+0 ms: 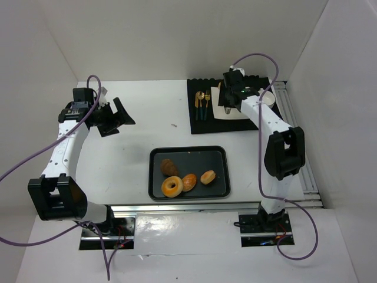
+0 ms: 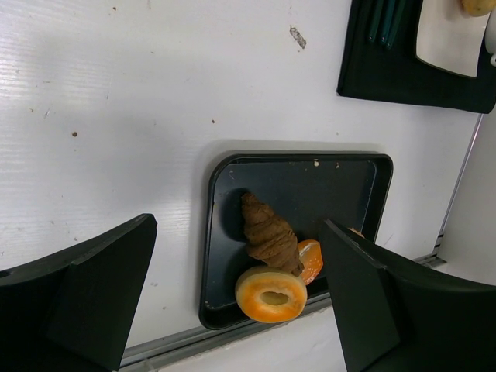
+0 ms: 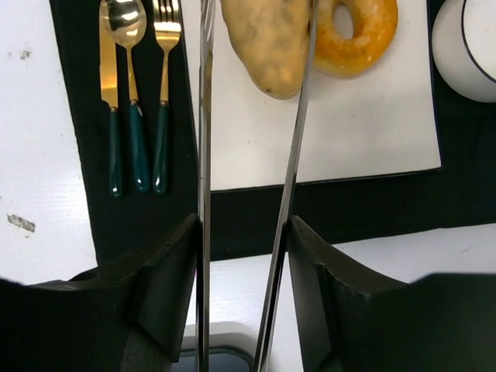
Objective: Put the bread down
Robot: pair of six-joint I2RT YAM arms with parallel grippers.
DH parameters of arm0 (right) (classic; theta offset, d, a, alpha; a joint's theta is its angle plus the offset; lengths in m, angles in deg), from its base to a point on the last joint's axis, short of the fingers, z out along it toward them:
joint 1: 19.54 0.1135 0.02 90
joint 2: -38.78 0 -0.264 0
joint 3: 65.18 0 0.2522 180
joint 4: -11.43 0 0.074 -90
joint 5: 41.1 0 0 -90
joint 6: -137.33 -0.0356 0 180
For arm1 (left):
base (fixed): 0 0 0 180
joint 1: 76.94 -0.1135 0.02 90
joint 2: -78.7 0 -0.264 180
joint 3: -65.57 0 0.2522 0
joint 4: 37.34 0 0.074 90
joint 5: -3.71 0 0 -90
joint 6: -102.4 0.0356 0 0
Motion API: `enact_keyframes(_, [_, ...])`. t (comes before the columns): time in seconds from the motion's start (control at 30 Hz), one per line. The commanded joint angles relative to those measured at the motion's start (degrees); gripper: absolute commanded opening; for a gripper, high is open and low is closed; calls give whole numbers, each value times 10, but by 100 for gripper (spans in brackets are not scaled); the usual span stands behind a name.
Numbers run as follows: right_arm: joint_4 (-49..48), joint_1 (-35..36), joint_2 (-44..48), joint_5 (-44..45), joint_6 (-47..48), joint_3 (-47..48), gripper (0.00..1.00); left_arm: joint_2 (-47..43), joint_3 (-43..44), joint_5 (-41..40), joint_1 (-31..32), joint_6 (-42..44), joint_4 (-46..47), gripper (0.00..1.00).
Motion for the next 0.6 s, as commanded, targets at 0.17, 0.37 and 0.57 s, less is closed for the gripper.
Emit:
enact_keyframes(0.17, [-36,-2,36,3,3,20,61,0,13,7,-4,-1,5,100])
enact_keyframes(0.37, [-12,-2,113,-34,3,-4,54,-23,8,7,-4,-1,-1,100])
enact_keyframes(0.57, [75,28,259,-160,8,-125,53,-34,3,7,-4,-1,-1,100])
